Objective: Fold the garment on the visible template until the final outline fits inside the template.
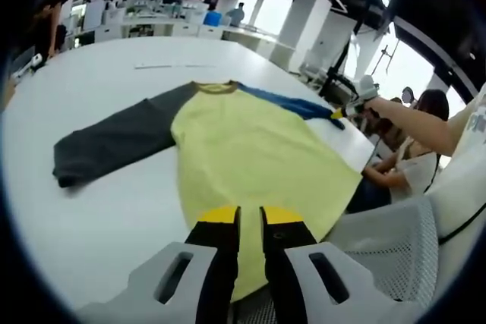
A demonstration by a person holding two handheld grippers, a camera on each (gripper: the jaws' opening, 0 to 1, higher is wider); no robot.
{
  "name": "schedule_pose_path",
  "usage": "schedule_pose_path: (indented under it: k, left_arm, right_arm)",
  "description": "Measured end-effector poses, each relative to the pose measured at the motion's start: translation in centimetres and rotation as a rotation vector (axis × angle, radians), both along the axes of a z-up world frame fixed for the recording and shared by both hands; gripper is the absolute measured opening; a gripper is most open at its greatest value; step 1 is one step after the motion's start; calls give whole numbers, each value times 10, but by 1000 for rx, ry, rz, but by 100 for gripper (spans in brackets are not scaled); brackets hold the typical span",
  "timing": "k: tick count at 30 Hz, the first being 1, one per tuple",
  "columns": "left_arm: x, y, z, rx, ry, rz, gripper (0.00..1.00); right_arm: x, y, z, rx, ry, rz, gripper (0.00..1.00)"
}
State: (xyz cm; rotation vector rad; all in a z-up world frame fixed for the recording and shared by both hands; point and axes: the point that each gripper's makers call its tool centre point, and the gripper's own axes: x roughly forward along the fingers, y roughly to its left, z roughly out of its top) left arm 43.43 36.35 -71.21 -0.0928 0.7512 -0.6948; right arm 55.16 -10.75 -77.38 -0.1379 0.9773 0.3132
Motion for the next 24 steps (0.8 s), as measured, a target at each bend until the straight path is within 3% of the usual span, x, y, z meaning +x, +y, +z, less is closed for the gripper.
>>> schedule_pose_path:
  k: [4,8,16,24]
  left_arm:
    - [3,-2,2,1,-3,-4,8]
    - [5,-5,3,1,-6,-8,8]
    - [6,-10,2,-2,-3,-13,8]
    - [5,-11,1,2,1,-12,7]
  right_arm:
    - [9,-1,24,100,-74,-53,8]
    - [13,-26,39,82,-112,-102,6]
    - [-4,-66,8,46,-29,-174,4]
    - [-11,-62,-3,61,-12,-181,5]
